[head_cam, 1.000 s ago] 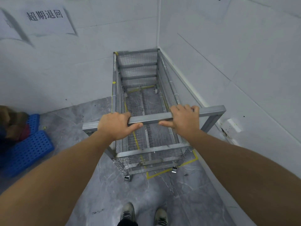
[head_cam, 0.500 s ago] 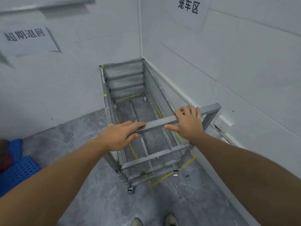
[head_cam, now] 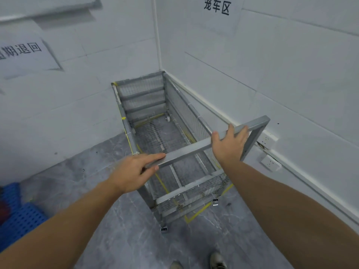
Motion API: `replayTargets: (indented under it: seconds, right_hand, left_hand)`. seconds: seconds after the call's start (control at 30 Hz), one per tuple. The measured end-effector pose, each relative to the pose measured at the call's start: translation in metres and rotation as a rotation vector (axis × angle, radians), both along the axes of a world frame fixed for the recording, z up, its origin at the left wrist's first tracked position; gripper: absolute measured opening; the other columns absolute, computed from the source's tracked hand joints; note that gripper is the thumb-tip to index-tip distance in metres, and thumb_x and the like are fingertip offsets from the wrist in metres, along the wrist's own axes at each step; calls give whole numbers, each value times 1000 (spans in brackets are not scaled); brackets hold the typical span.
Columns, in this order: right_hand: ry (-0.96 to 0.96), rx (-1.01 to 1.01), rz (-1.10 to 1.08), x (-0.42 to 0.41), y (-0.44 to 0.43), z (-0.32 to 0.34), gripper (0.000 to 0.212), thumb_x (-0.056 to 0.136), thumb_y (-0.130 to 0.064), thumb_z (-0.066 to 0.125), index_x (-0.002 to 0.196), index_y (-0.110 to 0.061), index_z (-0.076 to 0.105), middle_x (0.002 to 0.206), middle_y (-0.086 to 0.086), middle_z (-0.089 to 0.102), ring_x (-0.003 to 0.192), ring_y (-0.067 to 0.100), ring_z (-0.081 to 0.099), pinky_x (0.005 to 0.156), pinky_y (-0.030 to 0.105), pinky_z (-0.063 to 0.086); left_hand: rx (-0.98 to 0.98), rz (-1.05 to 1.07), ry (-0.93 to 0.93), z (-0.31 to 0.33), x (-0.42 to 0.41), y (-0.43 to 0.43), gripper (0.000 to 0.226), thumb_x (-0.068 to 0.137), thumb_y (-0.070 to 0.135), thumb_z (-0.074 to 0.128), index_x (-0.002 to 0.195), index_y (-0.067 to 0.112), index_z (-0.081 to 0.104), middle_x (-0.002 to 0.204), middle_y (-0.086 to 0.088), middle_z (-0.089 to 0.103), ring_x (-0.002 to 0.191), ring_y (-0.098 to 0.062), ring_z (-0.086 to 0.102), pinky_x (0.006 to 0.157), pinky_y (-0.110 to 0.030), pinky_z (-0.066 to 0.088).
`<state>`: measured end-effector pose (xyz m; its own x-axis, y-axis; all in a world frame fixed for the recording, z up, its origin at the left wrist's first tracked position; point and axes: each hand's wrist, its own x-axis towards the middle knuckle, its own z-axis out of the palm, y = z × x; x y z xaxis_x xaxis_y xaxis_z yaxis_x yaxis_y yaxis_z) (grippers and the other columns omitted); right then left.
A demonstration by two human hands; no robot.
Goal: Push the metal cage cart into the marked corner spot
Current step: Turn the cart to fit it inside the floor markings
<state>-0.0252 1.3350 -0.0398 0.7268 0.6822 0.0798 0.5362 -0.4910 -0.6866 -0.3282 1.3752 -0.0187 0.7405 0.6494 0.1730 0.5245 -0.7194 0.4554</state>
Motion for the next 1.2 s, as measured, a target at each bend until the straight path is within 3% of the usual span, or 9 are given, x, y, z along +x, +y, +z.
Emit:
replayTargets:
  seconds: [0.13,0.37,0.5,0.8,0.97,1.2]
  right_hand:
    - [96,8,15,-5,9,-5,83,93,-58,44,155,-15,9,159,13,-27,147,32,-18,119,51,16]
    - [82,88,-32,-8,17,-11,74,95,-40,49,153,-8,14,160,17,-23,147,37,-17,113,50,30]
    - [108,117,-27,-7,18,-12,73,96,-37,48,153,-7,14,159,16,-25,146,35,-20,113,54,29]
    - [123,181,-20,-7,17,-13,69,96,-34,46,153,-8,16,160,13,-25,146,32,-21,115,46,22]
    - [135,205,-14,-5,19,-13,67,97,-32,46,153,-9,19,160,12,-26,146,33,-23,114,45,22]
    - [134,204,-4,3,21,-12,64,97,-30,46,153,-11,21,160,12,-26,146,32,-22,113,45,23]
  left_hand:
    - [-18,36,-47,-2,4,0,40,95,41,53,134,33,59,101,1,74,74,-14,63,68,-40,54]
    - [-12,32,-65,0,7,0,40,94,38,55,132,30,61,87,3,70,64,-13,59,60,-40,54]
    - [-9,55,-66,1,8,-1,39,93,39,55,131,31,61,89,3,72,66,-14,61,60,-39,55]
    - [37,87,-92,1,10,-5,38,93,39,55,129,29,64,83,5,73,58,-5,52,54,-33,52]
    - [73,82,-101,2,13,-6,42,92,44,50,126,26,67,81,6,73,57,0,46,55,-17,41]
    - [97,101,-118,1,21,-7,41,92,43,50,125,25,68,74,7,70,55,1,43,53,-18,41]
